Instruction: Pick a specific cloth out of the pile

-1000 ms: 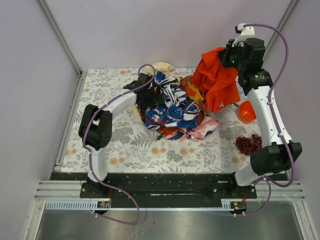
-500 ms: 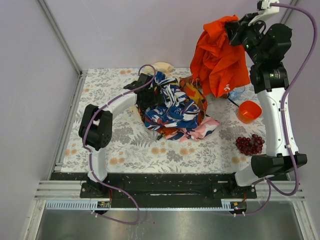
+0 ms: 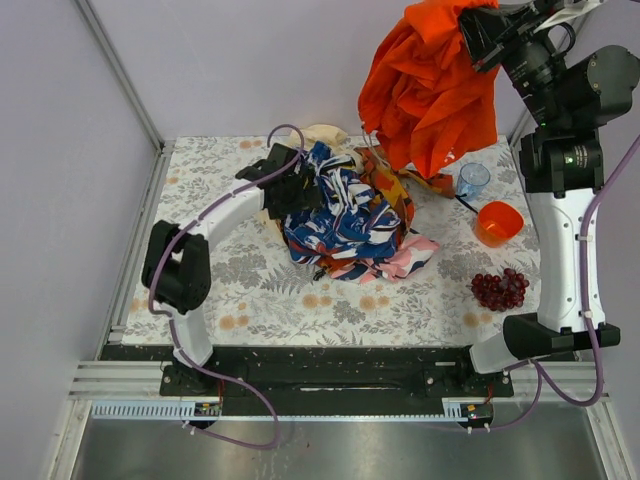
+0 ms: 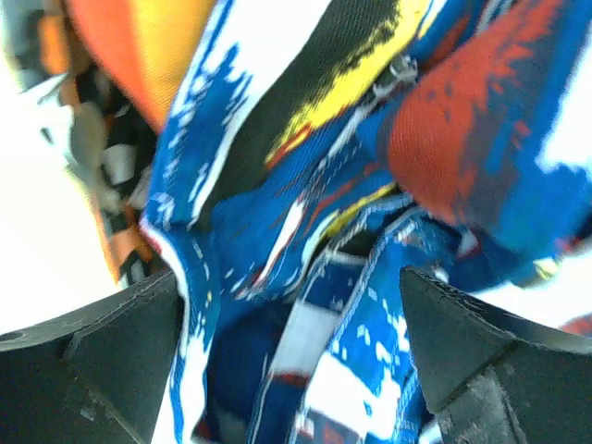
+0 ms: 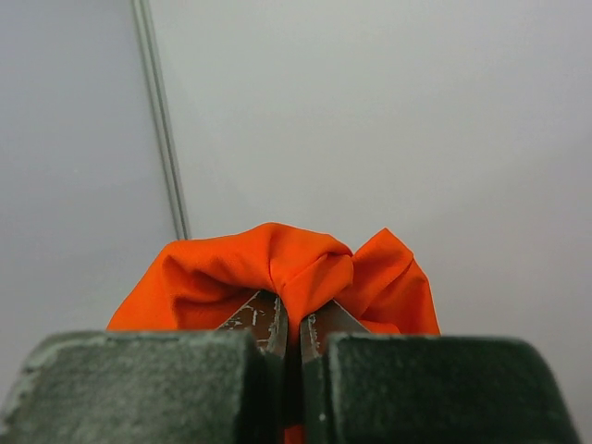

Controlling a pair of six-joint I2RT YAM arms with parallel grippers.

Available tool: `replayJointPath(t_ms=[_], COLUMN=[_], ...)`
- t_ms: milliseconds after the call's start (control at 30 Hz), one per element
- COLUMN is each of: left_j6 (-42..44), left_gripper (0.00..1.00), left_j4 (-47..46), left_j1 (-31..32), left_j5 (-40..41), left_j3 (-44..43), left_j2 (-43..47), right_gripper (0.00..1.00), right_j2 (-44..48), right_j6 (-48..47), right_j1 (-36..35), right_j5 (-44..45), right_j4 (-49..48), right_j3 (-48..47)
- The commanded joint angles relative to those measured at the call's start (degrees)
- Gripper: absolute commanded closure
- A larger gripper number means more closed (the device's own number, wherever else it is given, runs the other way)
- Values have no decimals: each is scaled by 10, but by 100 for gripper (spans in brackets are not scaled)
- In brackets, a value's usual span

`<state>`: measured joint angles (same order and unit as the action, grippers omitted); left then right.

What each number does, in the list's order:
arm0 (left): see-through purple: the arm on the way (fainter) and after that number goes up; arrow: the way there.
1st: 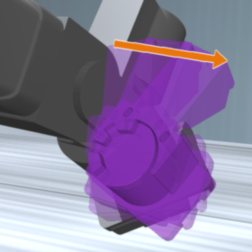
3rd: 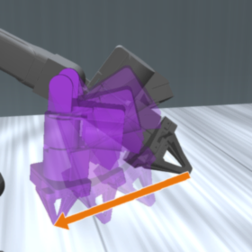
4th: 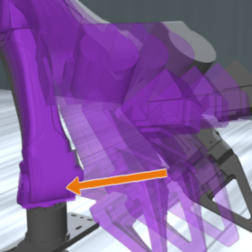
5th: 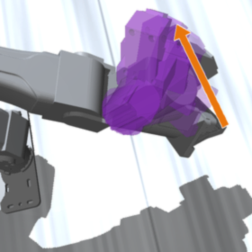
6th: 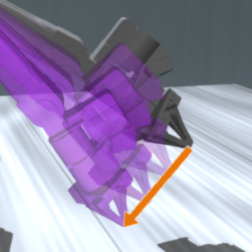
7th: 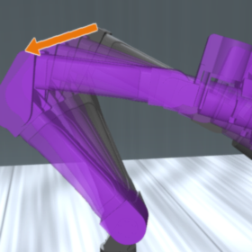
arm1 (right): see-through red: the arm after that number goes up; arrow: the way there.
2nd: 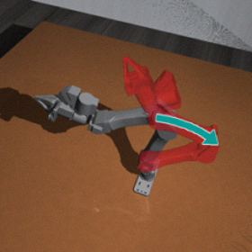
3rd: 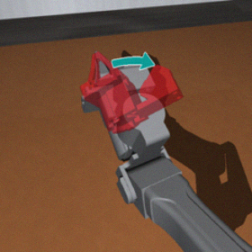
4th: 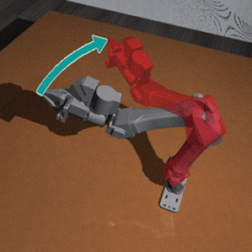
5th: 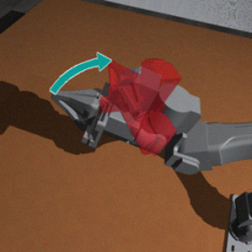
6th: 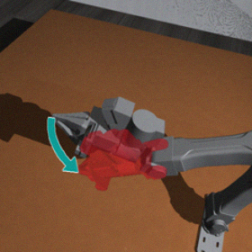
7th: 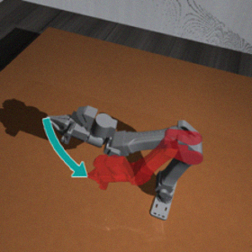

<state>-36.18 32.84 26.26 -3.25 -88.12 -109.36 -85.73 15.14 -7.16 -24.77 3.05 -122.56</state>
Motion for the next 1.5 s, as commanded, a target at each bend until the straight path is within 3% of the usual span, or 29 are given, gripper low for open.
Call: replayJointPath(t_ms=[0,267,400,833,967,1200,1333,1467], left_j6=[9,-74,-113,-204,-201,-201,-188,-178], left_gripper=[1,1,1,1,1,1,1,1], left_j4=[48,207,229,384,381,378,362,342], left_j1=[2,1,0,-7,-8,-9,-9,-9], left_j5=[94,284,358,481,484,510,502,494], left_j3=[-3,-9,38,78,102,116,117,123], left_j2=[136,301,399,530,565,600,587,570], right_gripper=[100,100,100,100,100,100,100,100], right_j2=[26,4,-15,-106,-115,-137,-228,-332], right_j6=[-3,-34,-34,-24,-1,38,69,68], right_j1=[-28,-120,-165,-345,-365,-401,-428,-460], right_j5=[-30,-65,-81,-115,-118,-64,-79,-59], right_j4=[5,115,133,139,77,-84,-143,-139], right_j3=[-8,-64,-73,-51,22,256,315,308])
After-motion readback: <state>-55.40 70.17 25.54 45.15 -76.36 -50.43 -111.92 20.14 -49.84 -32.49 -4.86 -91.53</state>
